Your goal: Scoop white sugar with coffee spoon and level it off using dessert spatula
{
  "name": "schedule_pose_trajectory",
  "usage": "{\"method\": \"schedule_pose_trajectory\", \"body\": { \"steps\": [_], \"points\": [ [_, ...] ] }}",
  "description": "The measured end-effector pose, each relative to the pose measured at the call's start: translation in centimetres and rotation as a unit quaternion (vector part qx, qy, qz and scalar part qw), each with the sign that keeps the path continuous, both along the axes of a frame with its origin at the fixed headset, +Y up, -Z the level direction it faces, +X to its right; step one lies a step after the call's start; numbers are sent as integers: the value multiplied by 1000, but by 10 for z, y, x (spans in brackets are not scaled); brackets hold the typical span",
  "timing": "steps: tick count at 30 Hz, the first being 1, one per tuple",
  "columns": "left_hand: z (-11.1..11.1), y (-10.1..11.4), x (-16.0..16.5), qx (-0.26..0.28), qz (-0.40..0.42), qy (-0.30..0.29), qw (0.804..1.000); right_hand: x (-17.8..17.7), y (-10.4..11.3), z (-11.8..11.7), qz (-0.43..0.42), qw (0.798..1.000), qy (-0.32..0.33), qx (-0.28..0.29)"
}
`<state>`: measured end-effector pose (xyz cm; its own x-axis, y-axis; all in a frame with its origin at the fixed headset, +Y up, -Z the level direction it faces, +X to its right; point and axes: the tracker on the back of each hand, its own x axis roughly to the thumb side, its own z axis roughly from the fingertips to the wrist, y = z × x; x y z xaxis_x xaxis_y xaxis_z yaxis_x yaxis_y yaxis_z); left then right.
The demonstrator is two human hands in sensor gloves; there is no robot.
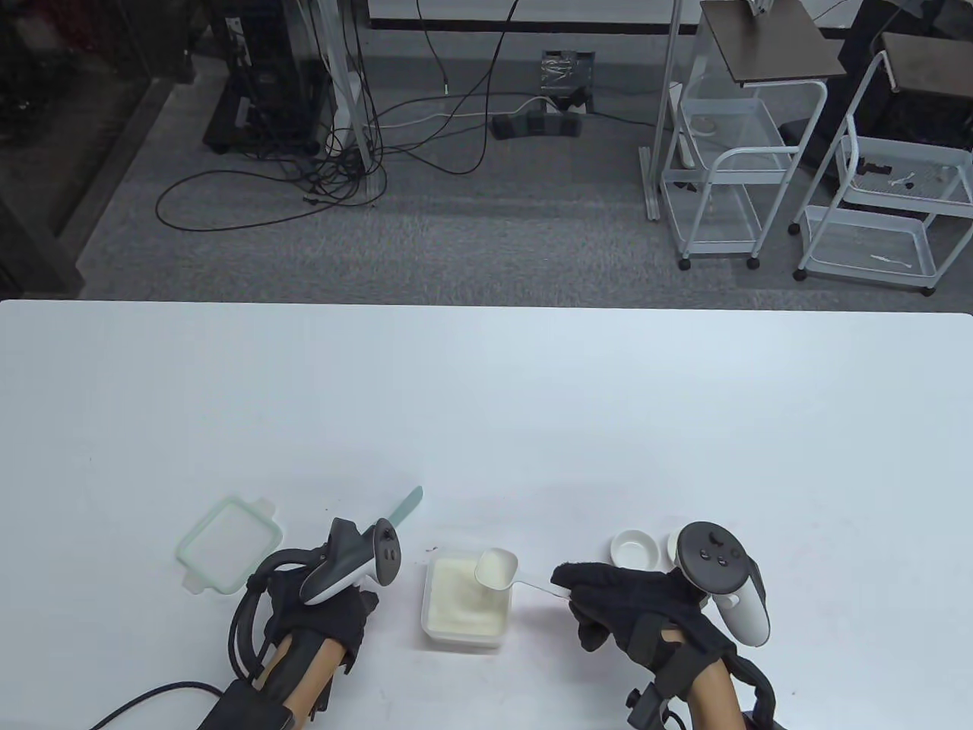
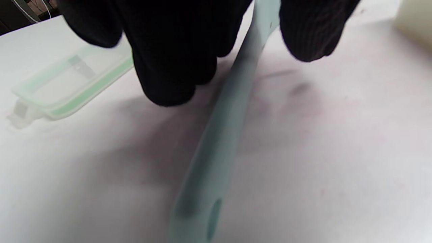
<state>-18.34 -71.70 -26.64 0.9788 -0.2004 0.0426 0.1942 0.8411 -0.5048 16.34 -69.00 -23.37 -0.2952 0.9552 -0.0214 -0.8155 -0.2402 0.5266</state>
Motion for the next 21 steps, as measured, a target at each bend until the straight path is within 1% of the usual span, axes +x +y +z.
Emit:
{"method": "schedule_pose_trajectory", "body": {
  "steps": [2, 4, 7, 9, 10, 12, 14, 21],
  "points": [
    [2, 10, 0, 37, 28, -16, 999, 0, 0, 0, 0, 1000, -1, 1],
    [3, 20, 1, 84, 67, -47, 993, 0, 0, 0, 0, 1000, 0, 0],
    [5, 26, 3, 128, 113, -95, 981, 0, -1, 0, 2, 1000, -1, 0],
    [7, 28, 6, 143, 130, -125, 973, -1, 0, 0, 3, 1000, 0, 1],
    [7, 28, 7, 144, 132, -138, 971, 0, 0, 0, 4, 1000, -3, 4],
    [8, 27, 10, 130, 135, -148, 971, 2, 4, 0, 0, 1000, -9, 10],
    [8, 25, 11, 127, 140, -161, 969, 7, 8, 1, -10, 1000, -18, 16],
    [8, 21, 13, 118, 123, -162, 972, 50, 26, 9, -54, 993, -99, 40]
  ]
}}
